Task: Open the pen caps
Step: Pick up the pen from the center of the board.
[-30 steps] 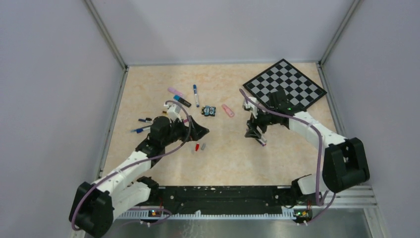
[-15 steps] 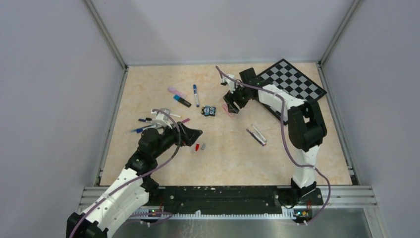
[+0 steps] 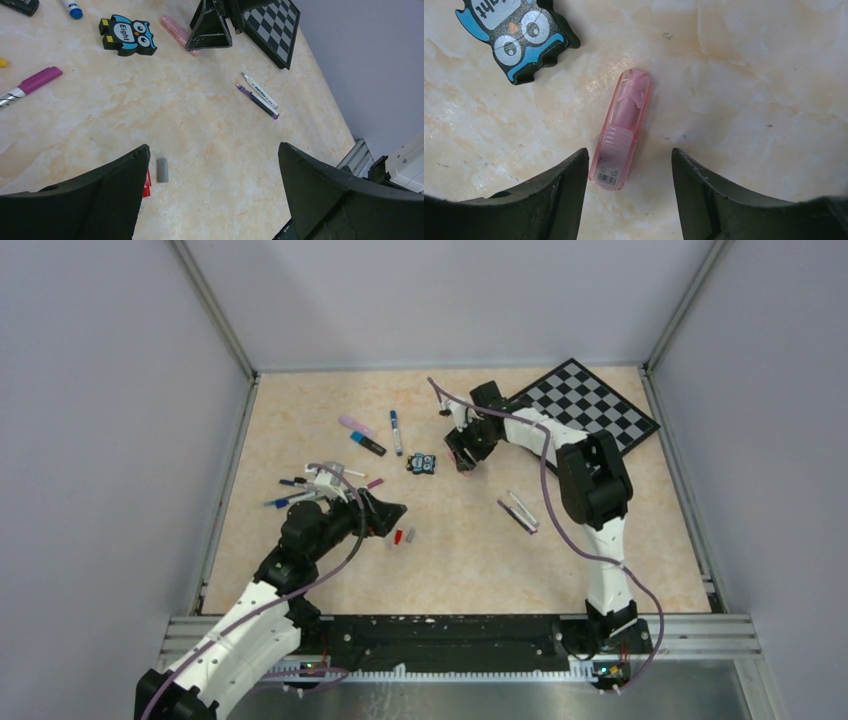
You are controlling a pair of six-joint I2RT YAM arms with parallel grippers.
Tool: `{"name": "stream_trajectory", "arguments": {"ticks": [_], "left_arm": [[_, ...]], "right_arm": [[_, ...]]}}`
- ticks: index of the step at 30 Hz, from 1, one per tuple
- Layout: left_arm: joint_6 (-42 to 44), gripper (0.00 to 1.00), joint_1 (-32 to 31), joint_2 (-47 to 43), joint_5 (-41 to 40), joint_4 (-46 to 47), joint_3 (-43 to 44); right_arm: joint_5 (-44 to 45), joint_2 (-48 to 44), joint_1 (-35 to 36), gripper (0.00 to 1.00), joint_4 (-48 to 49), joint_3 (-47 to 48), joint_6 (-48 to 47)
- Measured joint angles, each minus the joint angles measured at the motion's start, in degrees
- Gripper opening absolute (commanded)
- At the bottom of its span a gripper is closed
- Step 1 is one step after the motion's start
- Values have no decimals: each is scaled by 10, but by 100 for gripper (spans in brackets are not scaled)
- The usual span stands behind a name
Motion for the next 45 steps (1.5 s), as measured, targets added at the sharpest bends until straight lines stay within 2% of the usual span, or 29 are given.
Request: {"name": "stream_trajectory", "arguments": {"ticks": [8, 21, 28, 32, 39, 45], "left_arm": [[1, 99, 0, 0, -2, 0, -4], [-5, 99, 0, 0, 5, 4, -5], [-27, 99, 0, 0, 26, 26, -21], [-54, 99, 0, 2, 59, 51, -41], [-115, 99, 0, 26, 124, 136, -66], [-175, 99, -3, 58, 155, 207, -74]], "right_arm": [[6, 6, 3, 55, -4, 4, 1], [67, 6, 29, 39, 19, -5, -12], [81, -11, 37, 16, 48, -36, -13], [82, -33, 37, 7, 61, -70, -13], [20, -142, 36, 1, 62, -179, -5], [-152, -337, 3, 0, 110, -310, 24]]}}
